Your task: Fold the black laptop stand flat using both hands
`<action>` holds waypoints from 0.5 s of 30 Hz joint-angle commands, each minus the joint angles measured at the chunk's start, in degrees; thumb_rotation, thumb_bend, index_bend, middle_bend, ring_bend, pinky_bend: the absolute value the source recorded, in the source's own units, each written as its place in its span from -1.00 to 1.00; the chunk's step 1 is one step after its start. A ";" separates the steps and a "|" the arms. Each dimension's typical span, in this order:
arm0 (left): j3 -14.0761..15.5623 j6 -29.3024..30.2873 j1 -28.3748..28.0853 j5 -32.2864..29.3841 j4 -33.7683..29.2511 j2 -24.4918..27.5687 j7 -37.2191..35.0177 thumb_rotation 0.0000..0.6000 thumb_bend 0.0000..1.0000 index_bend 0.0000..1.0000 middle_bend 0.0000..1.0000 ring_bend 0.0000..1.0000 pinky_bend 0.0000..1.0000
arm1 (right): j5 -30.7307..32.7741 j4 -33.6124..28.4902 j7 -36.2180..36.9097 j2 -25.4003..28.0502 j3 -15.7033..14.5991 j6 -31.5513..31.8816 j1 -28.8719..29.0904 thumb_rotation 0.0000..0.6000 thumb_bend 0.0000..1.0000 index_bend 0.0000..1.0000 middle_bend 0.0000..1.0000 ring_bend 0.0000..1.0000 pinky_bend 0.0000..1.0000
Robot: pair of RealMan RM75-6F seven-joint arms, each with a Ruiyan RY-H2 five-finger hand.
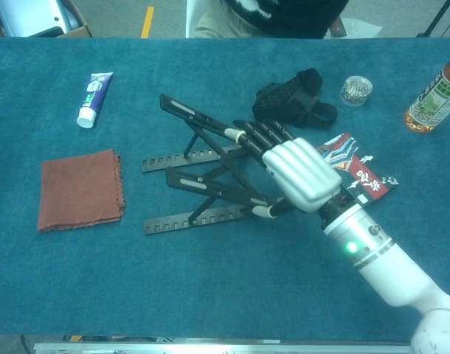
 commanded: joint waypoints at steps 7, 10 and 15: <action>-0.23 -0.31 -0.28 -0.65 -0.20 0.14 0.60 1.00 -0.43 -1.00 -1.00 -1.00 -1.00 | 2.70 3.74 0.85 -0.81 5.87 -1.16 3.23 1.00 -1.00 -1.00 -1.00 -1.00 -0.98; -0.29 -0.33 -0.31 -0.86 -0.26 0.20 0.74 1.00 -0.43 -1.00 -1.00 -1.00 -1.00 | 3.47 5.29 1.11 -1.17 7.43 -1.59 4.42 1.00 -1.00 -1.00 -1.00 -1.00 -0.98; -0.22 -0.54 -0.36 -1.11 -0.39 0.29 0.93 1.00 -0.43 -1.00 -1.00 -1.00 -1.00 | 4.49 7.22 0.68 -1.53 8.74 -2.26 5.88 1.00 -1.00 -1.00 -1.00 -1.00 -0.98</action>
